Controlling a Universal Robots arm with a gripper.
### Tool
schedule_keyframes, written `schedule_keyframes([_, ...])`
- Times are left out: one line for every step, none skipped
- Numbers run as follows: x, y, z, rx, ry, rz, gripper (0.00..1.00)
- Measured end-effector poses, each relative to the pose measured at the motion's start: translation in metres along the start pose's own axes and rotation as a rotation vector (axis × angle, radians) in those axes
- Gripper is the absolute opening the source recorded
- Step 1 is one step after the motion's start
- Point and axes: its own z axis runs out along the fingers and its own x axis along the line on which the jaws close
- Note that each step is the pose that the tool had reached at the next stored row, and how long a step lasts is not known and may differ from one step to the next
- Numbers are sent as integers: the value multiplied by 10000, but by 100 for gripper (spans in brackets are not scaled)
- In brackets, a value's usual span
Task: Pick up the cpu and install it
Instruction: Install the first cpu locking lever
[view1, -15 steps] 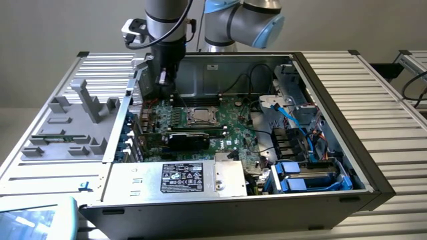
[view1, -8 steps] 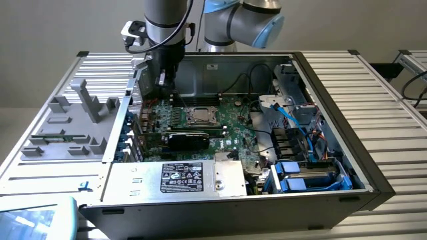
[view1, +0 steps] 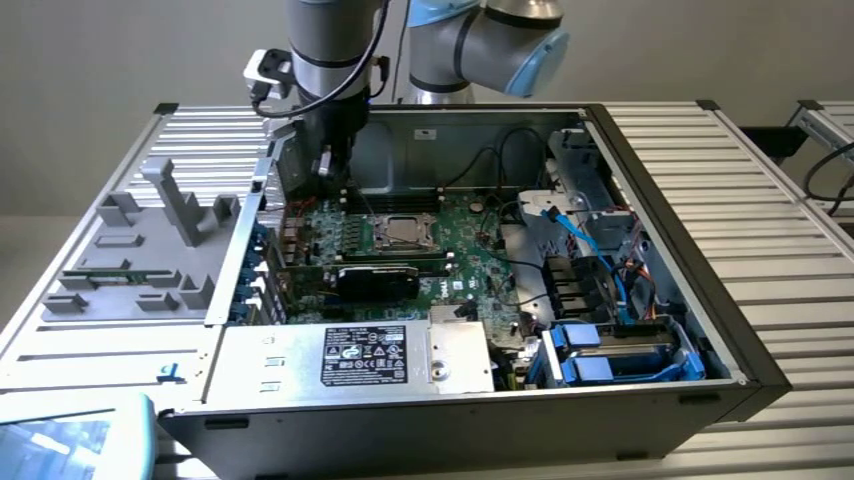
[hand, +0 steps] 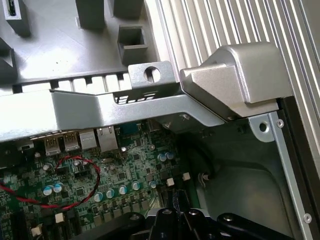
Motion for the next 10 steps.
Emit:
schedule_keyframes([2,-1,9,-6,-23,-2,12])
schedule_keyframes([4,-2,16,-12,-46,-5,12])
schedule_keyframes([4,-3,20,-18,-65,-6,12])
schedule_keyframes([4,-3,26,-23,-84,-9,12])
schedule_keyframes([3,-4,31,-26,-99,-10,12])
schedule_keyframes([3,-5,35,-28,-107,-11,12])
schedule_keyframes([2,-6,40,-29,-110,-11,12])
schedule_keyframes([2,-7,45,-30,-113,-11,12])
schedule_keyframes([1,-9,50,-31,-115,-12,12])
schedule_keyframes([-1,-11,56,-31,-121,-11,12])
